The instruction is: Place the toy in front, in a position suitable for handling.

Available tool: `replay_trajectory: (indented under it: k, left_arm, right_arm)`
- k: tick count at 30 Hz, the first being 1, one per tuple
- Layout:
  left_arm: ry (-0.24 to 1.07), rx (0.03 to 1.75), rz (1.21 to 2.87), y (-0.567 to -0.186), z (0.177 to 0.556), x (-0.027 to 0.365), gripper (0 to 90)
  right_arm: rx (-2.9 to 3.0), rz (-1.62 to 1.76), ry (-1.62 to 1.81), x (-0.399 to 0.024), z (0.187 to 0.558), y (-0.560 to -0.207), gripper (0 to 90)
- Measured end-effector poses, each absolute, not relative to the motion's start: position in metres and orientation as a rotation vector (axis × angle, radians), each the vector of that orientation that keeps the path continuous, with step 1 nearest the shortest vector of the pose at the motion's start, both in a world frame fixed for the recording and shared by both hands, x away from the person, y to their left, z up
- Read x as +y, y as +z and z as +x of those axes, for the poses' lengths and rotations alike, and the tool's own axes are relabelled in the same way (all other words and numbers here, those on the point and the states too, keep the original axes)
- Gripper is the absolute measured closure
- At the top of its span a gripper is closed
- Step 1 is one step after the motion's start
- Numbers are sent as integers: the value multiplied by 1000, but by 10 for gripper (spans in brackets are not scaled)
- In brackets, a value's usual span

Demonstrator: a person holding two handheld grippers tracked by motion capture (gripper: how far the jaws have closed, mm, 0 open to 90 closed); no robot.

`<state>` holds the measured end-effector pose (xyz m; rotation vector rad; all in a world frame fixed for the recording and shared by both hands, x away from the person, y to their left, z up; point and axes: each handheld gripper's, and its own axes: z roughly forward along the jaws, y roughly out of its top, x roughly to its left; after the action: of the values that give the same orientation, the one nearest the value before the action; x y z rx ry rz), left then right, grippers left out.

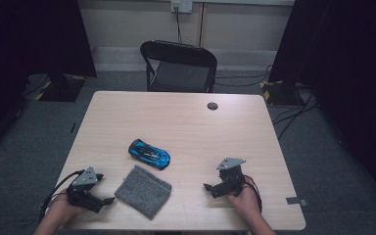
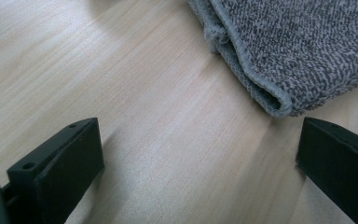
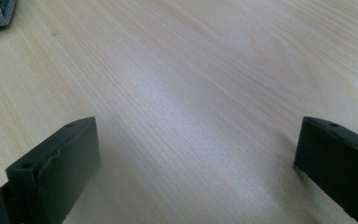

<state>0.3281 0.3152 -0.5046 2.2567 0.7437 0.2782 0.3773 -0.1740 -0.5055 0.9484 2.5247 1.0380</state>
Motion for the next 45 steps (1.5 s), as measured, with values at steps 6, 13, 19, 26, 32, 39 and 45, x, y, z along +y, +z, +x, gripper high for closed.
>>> replay_trajectory:
  k: [6,13,19,26,32,39,45]
  left_arm:
    - [281,747,2257,-505,328,315,0]
    - [282,747,2257,-505,328,315,0]
    - [282,748,2257,-505,328,315,0]
    - [282,750,2256,-505,328,315,0]
    - [281,749,2257,-505,328,315,0]
    - [282,749,2256,-505,328,315,0]
    - [281,749,2257,-505,328,315,0]
  right_arm:
    - [2526,947,1039,-174,377,-506,0]
    - [2530,947,1034,-174,378,-505,0]
    - [2548,963,1046,-168,386,-492,115]
    - [2588,882,1093,-151,395,-481,134]
    - [2652,773,1060,-127,403,-477,133]
    - [2660,721,1131,-104,414,-468,132]
    - [2692,690,1123,-87,423,-469,132]
